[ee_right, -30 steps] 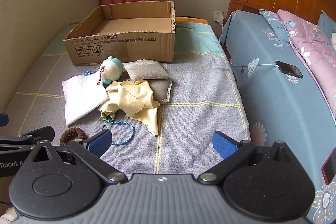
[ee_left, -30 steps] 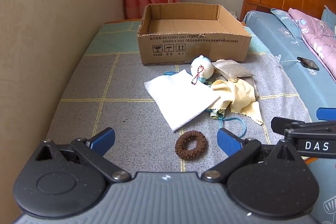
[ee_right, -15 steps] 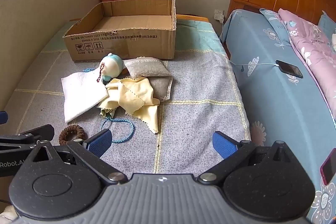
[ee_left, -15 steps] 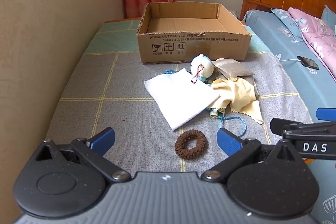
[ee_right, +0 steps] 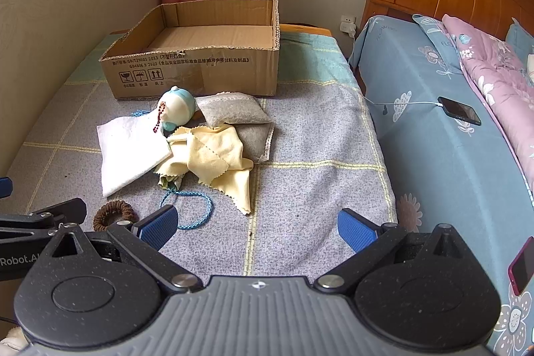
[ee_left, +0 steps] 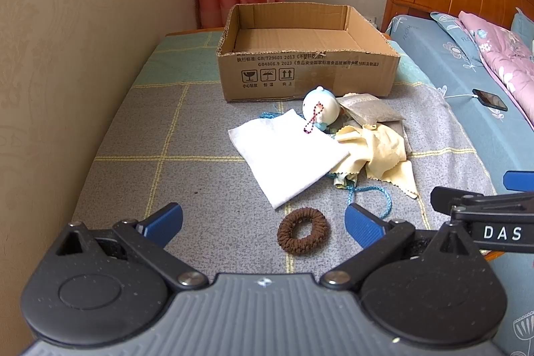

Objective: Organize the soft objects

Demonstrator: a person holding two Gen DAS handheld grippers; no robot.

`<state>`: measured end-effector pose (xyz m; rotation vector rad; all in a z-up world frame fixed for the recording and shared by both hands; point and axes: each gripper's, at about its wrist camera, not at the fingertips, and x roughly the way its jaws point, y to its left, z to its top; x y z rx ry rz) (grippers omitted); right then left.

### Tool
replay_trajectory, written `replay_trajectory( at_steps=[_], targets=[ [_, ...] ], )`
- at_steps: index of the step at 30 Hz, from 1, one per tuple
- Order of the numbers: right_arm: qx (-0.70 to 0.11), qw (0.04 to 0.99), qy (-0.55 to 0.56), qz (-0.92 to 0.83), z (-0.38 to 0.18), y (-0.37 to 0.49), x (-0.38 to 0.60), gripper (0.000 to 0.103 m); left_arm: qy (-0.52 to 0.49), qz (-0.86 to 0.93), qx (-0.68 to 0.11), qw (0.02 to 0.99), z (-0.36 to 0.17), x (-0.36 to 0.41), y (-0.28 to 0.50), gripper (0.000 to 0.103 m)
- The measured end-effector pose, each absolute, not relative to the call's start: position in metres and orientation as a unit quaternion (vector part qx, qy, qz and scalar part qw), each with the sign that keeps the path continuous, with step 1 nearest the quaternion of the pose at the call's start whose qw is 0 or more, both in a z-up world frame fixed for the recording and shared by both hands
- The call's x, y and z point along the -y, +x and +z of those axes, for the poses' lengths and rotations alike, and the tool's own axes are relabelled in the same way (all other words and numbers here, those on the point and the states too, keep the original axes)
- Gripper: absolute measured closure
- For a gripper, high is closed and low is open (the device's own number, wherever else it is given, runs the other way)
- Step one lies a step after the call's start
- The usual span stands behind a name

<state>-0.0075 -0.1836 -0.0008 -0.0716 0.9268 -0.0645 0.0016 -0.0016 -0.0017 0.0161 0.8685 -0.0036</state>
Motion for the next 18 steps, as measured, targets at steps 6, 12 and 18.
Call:
replay_trajectory(
  at_steps=[6, 12, 18],
  targets=[
    [-0.449, 0.893, -0.032, -0.031, -0.0001, -0.0057, 0.1848, 0.000, 0.009, -0.001, -0.423, 0.906, -0.0023, 0.0028, 0.0026, 0.000],
    [-0.449, 0.893, -0.031, -0.031, -0.0009, -0.0053, 0.1850, 0.000, 0.008, -0.001, -0.425, 0.905, -0.0041, 0.0035, 0.0048, 0.001],
    [-0.450, 0.892, -0.030, -0.032, -0.0023, -0.0041, 0.1867, 0.000, 0.009, -0.001, -0.424, 0.906, -0.0049, 0.0040, 0.0049, 0.001]
  ],
)
